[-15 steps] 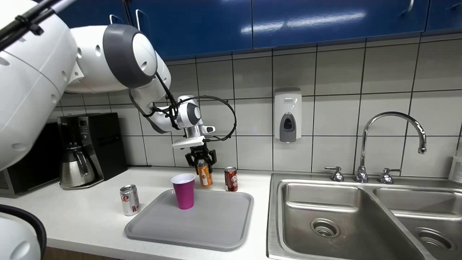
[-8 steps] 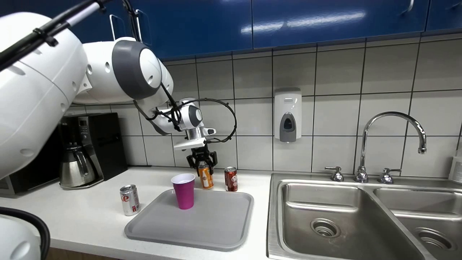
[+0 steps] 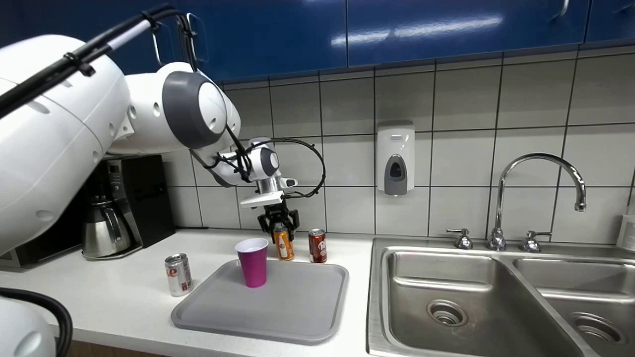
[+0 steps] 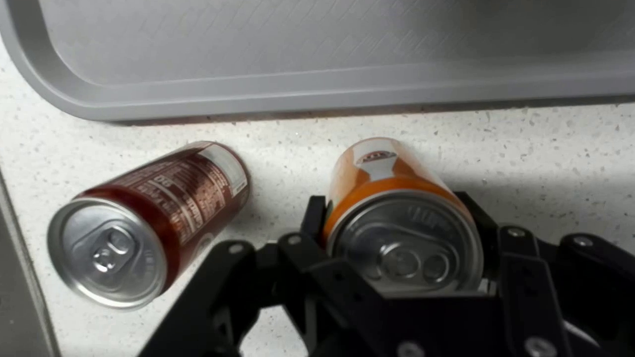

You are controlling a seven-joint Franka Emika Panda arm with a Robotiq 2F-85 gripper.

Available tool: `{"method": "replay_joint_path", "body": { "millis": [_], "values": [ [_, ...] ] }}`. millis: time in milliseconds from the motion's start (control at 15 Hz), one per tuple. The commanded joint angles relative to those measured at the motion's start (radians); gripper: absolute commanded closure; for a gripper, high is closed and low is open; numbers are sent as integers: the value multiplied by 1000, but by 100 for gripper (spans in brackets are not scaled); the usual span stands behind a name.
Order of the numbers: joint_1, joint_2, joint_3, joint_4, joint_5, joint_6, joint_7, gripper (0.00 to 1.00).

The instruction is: Remove the cans from the tray and put them on the counter

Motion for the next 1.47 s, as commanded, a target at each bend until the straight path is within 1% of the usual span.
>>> {"method": "replay_joint_path", "body": {
  "millis": [0, 67, 133, 200, 467, 667, 1400],
  "values": [
    [0, 37, -2, 87, 14, -74, 11, 22],
    [0, 42, -2, 94, 13, -81, 11, 9],
    [0, 45, -2, 101, 13, -86, 11, 3],
    [0, 47, -2, 107, 13, -93, 10, 1],
    [-2, 39, -1, 116, 14, -112, 7, 0],
    [-3, 18, -1, 97, 12, -101, 8, 0],
    [-16, -112, 11, -41, 30, -11, -9, 0]
  ]
}}
